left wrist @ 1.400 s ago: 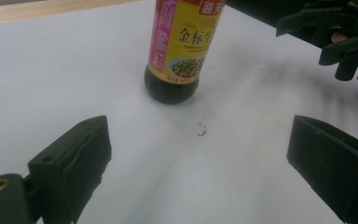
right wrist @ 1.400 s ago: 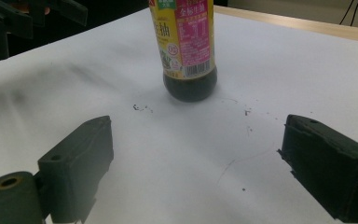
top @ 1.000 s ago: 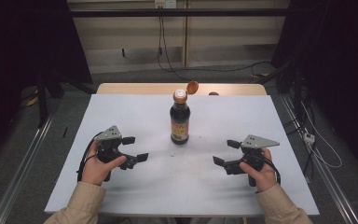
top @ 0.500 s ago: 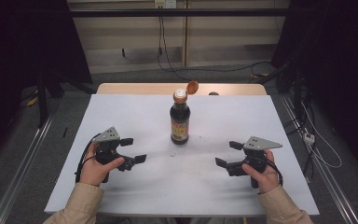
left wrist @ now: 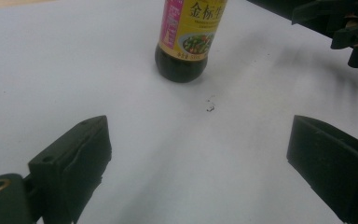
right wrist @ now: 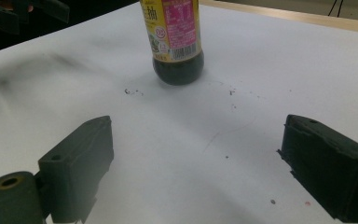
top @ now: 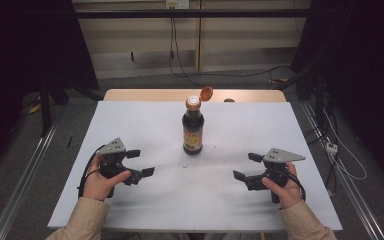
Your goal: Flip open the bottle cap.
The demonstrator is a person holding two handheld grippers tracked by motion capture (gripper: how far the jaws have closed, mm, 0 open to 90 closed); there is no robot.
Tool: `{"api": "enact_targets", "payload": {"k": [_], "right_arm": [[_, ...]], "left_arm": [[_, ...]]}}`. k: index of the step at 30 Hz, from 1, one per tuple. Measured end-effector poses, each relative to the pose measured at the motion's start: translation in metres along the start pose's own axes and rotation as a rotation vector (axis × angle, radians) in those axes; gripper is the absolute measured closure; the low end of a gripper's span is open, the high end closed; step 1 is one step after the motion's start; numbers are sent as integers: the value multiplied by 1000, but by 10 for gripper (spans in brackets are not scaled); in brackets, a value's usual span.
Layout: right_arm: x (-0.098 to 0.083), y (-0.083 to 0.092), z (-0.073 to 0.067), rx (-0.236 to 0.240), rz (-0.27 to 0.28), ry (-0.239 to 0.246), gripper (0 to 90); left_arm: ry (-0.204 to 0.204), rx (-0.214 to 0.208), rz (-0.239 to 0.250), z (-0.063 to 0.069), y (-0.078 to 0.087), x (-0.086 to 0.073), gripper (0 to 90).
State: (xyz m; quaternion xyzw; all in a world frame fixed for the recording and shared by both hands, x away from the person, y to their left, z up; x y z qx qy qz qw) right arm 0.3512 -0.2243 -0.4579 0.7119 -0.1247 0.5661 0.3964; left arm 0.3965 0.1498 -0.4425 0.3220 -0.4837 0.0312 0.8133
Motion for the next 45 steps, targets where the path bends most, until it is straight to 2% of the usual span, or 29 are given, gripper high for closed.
{"api": "enact_targets", "payload": {"k": [12, 45], "right_arm": [[-4, 3, 1, -7, -7, 3, 94], [-14, 18, 4, -25, -13, -5, 96]], "left_arm": [[5, 18, -2, -4, 8, -6, 60], [-1, 30, -12, -6, 12, -17, 60]]}}
Point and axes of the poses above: each handheld gripper's, and its own axes: y roughly backward along the jaws, x roughly out of its top, z roughly to its right, the point moved 6 cm from there along -y, roughly forward along the jaws, and after that the axes turned 7 degrees about y, right-handed, at the moved point
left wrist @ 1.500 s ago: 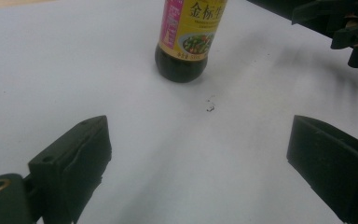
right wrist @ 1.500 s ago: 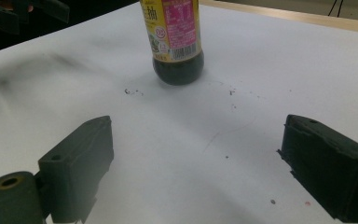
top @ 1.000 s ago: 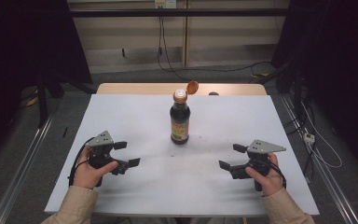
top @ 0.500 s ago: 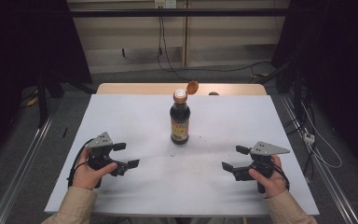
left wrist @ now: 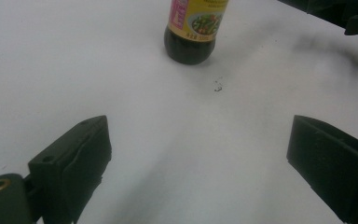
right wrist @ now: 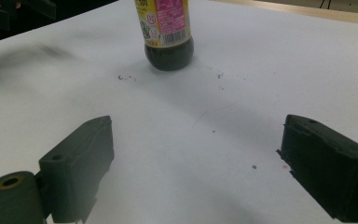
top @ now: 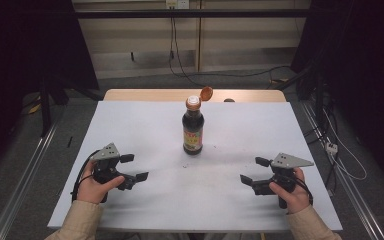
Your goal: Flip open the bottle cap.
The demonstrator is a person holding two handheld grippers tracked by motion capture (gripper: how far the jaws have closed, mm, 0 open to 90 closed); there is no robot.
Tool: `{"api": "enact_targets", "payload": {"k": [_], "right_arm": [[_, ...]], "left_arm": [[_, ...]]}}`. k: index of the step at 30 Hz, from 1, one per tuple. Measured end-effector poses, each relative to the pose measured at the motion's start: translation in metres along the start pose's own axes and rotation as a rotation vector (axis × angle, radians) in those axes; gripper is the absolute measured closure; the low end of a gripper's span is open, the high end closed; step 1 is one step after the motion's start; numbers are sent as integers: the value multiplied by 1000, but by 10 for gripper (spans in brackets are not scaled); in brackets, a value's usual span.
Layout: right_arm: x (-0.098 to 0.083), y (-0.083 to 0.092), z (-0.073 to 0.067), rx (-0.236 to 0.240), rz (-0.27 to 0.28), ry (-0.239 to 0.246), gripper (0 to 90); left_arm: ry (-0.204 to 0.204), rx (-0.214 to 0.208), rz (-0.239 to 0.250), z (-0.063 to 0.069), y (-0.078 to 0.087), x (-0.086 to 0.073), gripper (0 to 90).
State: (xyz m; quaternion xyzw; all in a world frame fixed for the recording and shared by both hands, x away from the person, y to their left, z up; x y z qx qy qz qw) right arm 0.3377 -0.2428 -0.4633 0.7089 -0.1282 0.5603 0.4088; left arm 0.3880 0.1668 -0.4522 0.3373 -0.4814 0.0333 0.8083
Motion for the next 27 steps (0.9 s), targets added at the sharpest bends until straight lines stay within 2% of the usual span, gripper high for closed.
{"api": "enact_targets", "payload": {"k": [27], "right_arm": [[-8, 3, -3, 0, -16, 8, 96]], "left_arm": [[9, 13, 1, -4, 13, -18, 60]]}}
Point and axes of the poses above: each handheld gripper's, and its own axes: y roughly backward along the jaws, x roughly out of its top, z roughly to its right, the point moved 6 cm from there along -y, roughly forward along the jaws, and after that the axes turned 7 degrees about y, right-handed, at the moved point
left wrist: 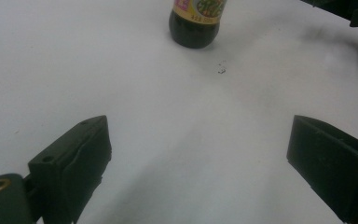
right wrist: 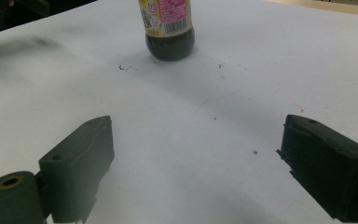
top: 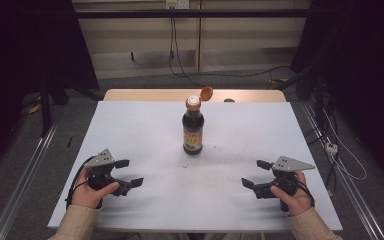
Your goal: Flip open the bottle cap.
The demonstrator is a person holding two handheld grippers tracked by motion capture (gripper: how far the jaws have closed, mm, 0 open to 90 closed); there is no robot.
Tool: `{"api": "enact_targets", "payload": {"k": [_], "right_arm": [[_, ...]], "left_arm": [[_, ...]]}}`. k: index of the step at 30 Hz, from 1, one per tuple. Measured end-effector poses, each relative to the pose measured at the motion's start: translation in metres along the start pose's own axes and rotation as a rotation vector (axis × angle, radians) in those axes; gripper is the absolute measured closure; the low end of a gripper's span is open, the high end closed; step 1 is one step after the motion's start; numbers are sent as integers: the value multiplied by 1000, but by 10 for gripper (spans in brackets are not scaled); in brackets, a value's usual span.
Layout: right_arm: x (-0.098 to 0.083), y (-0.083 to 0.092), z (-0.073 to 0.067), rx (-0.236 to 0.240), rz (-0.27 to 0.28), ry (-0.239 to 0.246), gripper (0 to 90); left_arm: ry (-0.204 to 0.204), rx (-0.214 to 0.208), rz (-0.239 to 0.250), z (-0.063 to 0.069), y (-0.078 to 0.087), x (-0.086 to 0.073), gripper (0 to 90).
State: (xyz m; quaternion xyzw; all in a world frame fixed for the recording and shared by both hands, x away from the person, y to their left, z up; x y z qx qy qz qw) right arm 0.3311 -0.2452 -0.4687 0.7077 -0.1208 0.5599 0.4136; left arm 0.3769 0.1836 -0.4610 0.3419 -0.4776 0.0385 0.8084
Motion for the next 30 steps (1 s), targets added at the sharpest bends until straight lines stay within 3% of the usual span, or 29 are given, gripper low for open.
{"api": "enact_targets", "payload": {"k": [30], "right_arm": [[-1, 0, -3, 4, -2, 1, 97]], "left_arm": [[6, 18, 21, -3, 15, -10, 60]]}}
Point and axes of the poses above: each handheld gripper's, and its own axes: y roughly backward along the jaws, x roughly out of its top, z roughly to its right, the point moved 6 cm from there along -y, roughly forward along the jaws, and after that the axes turned 7 degrees about y, right-handed, at the moved point
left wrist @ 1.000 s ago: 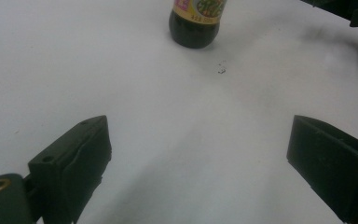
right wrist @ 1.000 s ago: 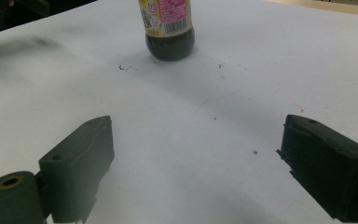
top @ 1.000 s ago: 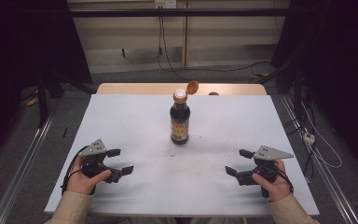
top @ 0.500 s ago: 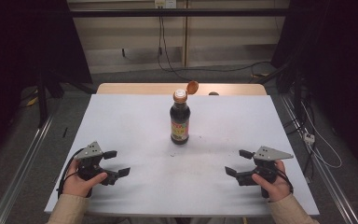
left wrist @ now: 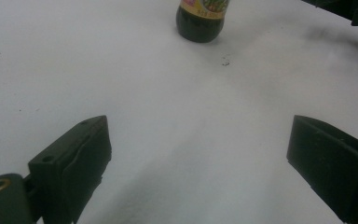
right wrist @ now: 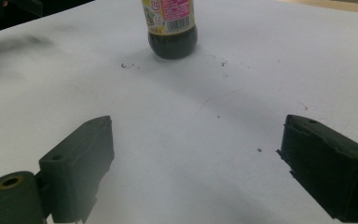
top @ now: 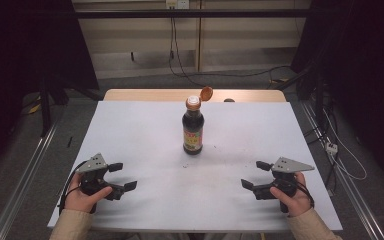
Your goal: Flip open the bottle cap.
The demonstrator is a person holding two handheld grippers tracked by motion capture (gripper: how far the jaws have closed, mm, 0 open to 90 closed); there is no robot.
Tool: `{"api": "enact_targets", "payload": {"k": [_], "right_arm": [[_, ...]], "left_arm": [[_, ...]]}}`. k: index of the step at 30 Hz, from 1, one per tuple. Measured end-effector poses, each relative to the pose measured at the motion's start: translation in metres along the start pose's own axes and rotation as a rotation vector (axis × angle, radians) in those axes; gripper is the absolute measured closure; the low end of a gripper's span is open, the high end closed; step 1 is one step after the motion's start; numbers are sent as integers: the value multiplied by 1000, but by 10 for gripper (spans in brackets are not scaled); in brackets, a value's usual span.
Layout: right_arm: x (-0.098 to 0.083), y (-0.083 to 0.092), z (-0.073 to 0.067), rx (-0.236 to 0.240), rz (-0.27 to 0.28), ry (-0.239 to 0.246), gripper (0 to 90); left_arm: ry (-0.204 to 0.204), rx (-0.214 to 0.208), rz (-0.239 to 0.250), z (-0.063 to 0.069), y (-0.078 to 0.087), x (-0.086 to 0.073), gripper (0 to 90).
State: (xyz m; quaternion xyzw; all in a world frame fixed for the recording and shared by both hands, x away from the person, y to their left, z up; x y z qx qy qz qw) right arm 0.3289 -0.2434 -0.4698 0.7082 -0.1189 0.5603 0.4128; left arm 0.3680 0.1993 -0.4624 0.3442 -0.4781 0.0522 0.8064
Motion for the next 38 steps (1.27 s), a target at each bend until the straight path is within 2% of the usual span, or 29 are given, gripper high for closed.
{"api": "enact_targets", "payload": {"k": [38], "right_arm": [[-4, -4, -1, 2, -27, 17, 97]], "left_arm": [[-2, 15, -1, -1, 1, -4, 60]]}}
Point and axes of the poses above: each handheld gripper's, and its own axes: y roughly backward along the jaws, x roughly out of its top, z roughly to its right, the point moved 6 cm from there along -y, roughly forward along the jaws, and after that the axes turned 7 degrees about y, right-handed, at the moved point
